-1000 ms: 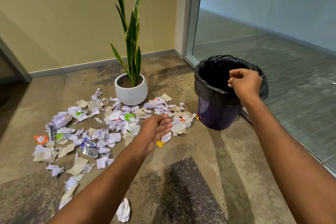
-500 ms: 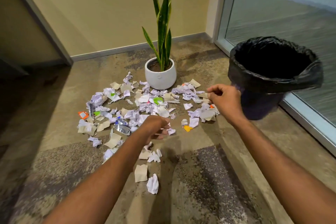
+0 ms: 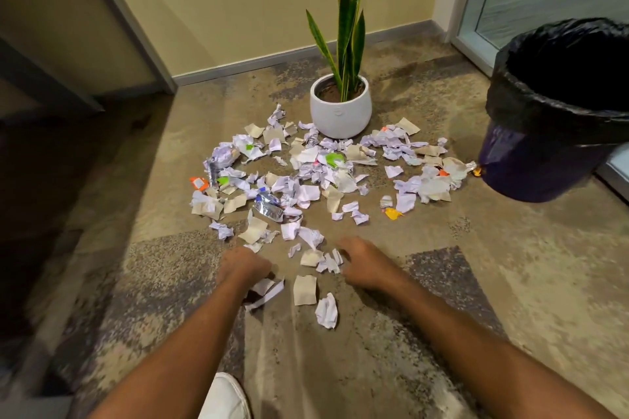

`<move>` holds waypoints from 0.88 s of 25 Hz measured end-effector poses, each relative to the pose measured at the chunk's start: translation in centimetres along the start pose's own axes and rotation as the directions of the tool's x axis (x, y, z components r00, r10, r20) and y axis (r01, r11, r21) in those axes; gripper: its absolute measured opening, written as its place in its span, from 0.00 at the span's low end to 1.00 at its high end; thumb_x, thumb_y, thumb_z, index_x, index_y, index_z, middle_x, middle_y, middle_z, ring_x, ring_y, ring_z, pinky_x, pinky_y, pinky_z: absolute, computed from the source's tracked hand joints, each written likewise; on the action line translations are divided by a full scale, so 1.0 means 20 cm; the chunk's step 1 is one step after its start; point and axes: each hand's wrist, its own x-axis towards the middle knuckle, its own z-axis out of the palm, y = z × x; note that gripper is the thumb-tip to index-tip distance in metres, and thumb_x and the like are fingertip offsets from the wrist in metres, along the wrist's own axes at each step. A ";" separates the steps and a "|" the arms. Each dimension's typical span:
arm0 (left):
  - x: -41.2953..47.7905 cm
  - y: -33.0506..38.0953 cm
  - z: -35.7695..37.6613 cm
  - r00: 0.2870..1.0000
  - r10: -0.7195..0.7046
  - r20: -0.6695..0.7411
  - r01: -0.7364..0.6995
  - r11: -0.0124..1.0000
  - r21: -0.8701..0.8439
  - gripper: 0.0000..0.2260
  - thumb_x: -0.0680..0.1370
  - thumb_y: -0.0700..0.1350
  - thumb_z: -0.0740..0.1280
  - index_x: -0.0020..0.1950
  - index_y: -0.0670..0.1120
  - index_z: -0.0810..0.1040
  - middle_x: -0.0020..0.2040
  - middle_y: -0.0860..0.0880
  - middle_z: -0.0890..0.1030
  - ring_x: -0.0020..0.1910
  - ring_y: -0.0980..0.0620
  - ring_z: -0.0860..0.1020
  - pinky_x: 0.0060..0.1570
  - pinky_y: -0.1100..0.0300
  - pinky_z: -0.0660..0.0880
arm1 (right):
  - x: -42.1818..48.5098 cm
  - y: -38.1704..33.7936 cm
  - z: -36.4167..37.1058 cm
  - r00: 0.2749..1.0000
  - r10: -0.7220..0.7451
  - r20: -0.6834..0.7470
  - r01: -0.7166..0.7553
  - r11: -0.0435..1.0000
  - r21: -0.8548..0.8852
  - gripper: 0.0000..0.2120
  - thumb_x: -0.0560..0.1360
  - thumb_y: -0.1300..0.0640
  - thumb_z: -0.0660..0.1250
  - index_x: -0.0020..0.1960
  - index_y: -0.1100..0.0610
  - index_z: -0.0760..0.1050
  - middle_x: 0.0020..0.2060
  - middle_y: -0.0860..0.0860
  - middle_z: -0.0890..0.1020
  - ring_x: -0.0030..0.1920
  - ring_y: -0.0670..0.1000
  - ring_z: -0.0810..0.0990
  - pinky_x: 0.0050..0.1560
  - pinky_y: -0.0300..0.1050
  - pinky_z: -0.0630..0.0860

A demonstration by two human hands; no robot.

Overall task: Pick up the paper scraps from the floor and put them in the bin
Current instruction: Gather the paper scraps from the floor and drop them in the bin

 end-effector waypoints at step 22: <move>-0.30 0.01 0.32 0.851 0.525 0.018 -0.519 0.846 -0.118 0.20 0.74 0.38 0.76 0.66 0.48 0.83 0.54 0.46 0.79 0.52 0.45 0.79 0.46 0.60 0.75 | -0.18 -0.04 0.28 0.999 -0.013 0.043 0.024 0.962 -0.273 0.70 0.53 0.42 0.89 0.82 0.51 0.50 0.74 0.55 0.60 0.75 0.61 0.68 0.66 0.58 0.78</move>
